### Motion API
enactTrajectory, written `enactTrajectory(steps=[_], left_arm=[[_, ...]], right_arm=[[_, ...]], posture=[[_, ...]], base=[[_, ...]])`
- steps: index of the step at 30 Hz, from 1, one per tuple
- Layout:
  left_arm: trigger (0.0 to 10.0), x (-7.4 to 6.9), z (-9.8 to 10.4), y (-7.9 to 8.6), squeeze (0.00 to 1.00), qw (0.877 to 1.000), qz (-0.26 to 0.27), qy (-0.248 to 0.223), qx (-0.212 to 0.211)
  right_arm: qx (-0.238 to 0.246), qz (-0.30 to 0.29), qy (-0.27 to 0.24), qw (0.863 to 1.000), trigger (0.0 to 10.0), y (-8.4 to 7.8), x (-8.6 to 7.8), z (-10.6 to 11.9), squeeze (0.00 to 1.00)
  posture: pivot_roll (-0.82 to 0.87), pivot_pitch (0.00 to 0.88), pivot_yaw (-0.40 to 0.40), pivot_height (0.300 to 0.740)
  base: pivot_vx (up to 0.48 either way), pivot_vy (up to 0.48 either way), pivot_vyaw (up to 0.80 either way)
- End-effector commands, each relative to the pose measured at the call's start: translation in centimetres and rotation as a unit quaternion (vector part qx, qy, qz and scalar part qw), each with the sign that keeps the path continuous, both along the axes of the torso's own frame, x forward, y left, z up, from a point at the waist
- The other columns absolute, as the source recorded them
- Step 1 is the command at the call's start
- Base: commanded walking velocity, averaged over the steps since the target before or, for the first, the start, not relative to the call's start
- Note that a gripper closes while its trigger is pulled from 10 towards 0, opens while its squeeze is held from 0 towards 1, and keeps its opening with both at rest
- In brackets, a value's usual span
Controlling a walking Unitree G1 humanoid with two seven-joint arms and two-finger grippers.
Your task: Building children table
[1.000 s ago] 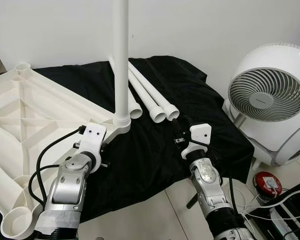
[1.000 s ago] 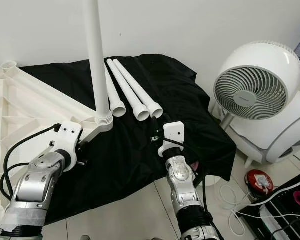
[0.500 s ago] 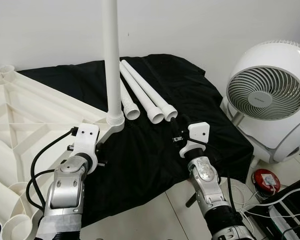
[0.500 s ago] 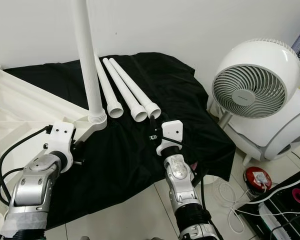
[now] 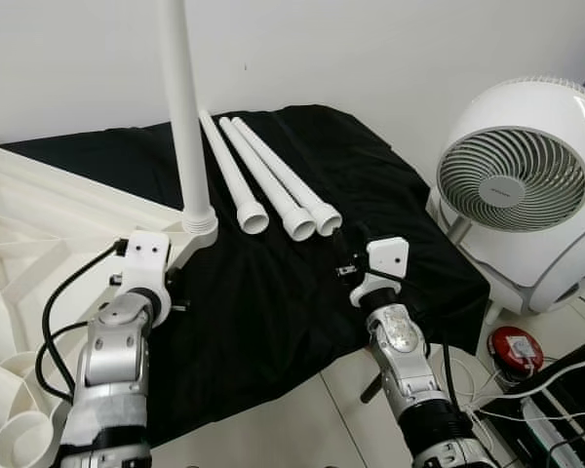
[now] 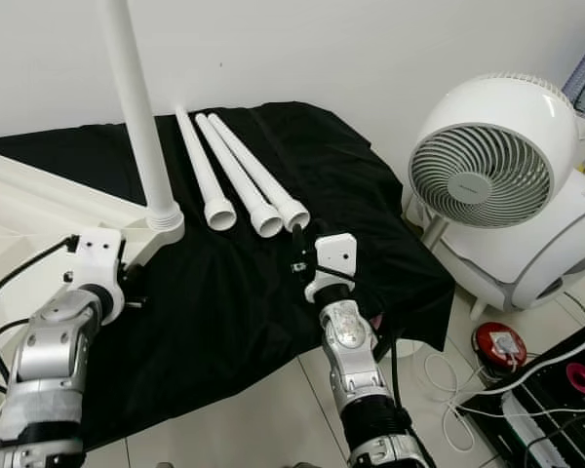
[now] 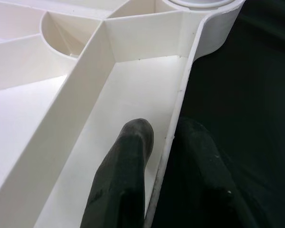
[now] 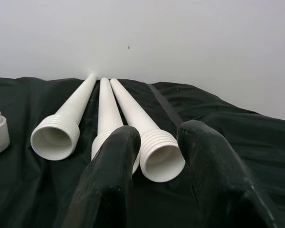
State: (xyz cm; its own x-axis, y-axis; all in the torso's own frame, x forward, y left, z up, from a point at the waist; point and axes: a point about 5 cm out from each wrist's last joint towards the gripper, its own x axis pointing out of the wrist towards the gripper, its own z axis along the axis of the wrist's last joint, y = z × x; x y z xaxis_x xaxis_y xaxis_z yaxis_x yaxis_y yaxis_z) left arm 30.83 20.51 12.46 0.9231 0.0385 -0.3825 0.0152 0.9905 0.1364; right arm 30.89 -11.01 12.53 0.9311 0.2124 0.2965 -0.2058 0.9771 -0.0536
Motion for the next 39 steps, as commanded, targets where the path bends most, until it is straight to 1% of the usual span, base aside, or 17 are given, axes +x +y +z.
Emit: enactTrajectory(steps=[1,6,7,8,9,10,14,16,18,19,20,26,27,29,35,37,39], left_arm=[[0.0,-0.5,-0.1,3.5,0.00,0.976,0.200,-0.018,0.089],[0.4,0.7,0.6,2.7,0.00,0.980,0.175,-0.035,0.084],[2.8,1.3,1.0,1.4,0.00,0.986,0.148,-0.048,0.066],[2.8,1.3,1.0,1.4,0.00,0.986,0.148,-0.048,0.066],[10.0,1.7,1.2,0.5,0.00,0.989,0.121,-0.059,0.057],[10.0,2.0,1.7,-0.9,0.00,0.993,0.079,-0.080,0.043],[10.0,2.2,1.9,-1.5,0.00,0.993,0.063,-0.090,0.037],[10.0,1.9,2.4,-4.2,0.00,0.992,-0.032,-0.122,0.026],[10.0,1.9,2.4,-4.2,0.00,0.992,-0.032,-0.122,0.026],[10.0,1.7,2.5,-5.1,0.00,0.989,-0.065,-0.132,0.022],[10.0,1.4,2.5,-5.9,1.00,0.986,-0.099,-0.137,0.014],[10.0,1.1,2.6,-6.6,1.00,0.981,-0.133,-0.142,0.011],[10.0,1.0,3.0,-6.5,0.04,0.977,-0.149,-0.154,0.025],[10.0,1.0,3.3,-6.3,0.00,0.975,-0.148,-0.162,0.033],[10.0,1.1,4.5,-5.1,0.00,0.968,-0.146,-0.197,0.051],[10.0,1.2,5.3,-3.6,0.00,0.960,-0.159,-0.215,0.086],[10.0,1.3,5.7,-1.8,0.00,0.958,-0.169,-0.211,0.092]], right_arm=[[-0.001,-0.006,-0.007,1.000,10.0,-0.3,0.1,0.2,0.00],[-0.002,-0.008,-0.007,1.000,10.0,-0.4,0.1,0.2,0.00],[-0.004,-0.006,-0.006,1.000,10.0,-0.3,0.0,0.1,0.00],[-0.004,-0.006,-0.006,1.000,10.0,-0.3,0.0,0.1,0.00],[-0.004,-0.006,-0.006,1.000,10.0,-0.3,-0.1,0.1,0.00],[-0.004,-0.006,-0.006,1.000,10.0,-0.3,-0.1,0.1,0.00],[-0.004,-0.006,-0.006,1.000,10.0,-0.3,-0.1,0.1,0.00],[-0.005,-0.007,-0.005,1.000,10.0,-0.3,-0.1,0.1,0.00],[-0.005,-0.007,-0.005,1.000,10.0,-0.3,-0.1,0.1,0.00],[-0.005,-0.007,-0.005,1.000,10.0,-0.3,-0.1,0.1,0.00],[-0.005,-0.006,-0.005,1.000,10.0,-0.3,-0.1,0.0,0.00],[-0.004,-0.004,-0.004,1.000,10.0,-0.2,-0.2,0.0,0.00],[-0.003,-0.003,-0.003,1.000,10.0,-0.1,-0.2,-0.1,0.00],[-0.004,-0.002,-0.003,1.000,10.0,-0.1,-0.3,-0.1,0.00],[-0.003,0.000,-0.002,1.000,10.0,0.0,-0.4,-0.2,0.00],[-0.004,0.001,-0.003,1.000,10.0,0.0,-0.4,-0.2,0.00],[-0.005,0.003,-0.004,1.000,10.0,0.0,-0.4,-0.1,0.00]], posture=[[0.01,0.000,-0.021,0.740],[0.01,0.001,-0.021,0.740],[0.01,0.001,-0.021,0.740],[0.01,0.001,-0.021,0.740],[0.01,0.004,-0.020,0.740],[0.01,0.004,-0.020,0.740],[0.01,0.004,-0.020,0.740],[0.01,0.009,-0.019,0.740],[0.01,0.009,-0.019,0.740],[0.01,0.009,-0.019,0.740],[0.02,0.010,-0.020,0.740],[0.02,0.011,-0.020,0.740],[0.02,0.010,-0.019,0.740],[0.02,0.010,-0.020,0.740],[0.02,0.009,-0.024,0.740],[0.03,0.009,-0.024,0.740],[0.03,0.008,-0.025,0.740]], base=[[0.000,0.000,0.00],[0.000,0.000,0.00],[0.000,0.000,0.00],[0.000,0.000,0.00],[0.000,0.000,0.00],[0.000,0.000,0.00],[0.000,0.000,0.00],[0.000,0.000,0.00],[0.000,0.000,0.00],[0.000,0.000,0.00],[0.000,0.000,0.00],[0.000,0.000,0.00],[0.000,0.000,0.00],[0.000,0.000,0.00],[0.000,0.000,0.00],[0.000,0.000,0.00],[0.000,0.000,0.00]])
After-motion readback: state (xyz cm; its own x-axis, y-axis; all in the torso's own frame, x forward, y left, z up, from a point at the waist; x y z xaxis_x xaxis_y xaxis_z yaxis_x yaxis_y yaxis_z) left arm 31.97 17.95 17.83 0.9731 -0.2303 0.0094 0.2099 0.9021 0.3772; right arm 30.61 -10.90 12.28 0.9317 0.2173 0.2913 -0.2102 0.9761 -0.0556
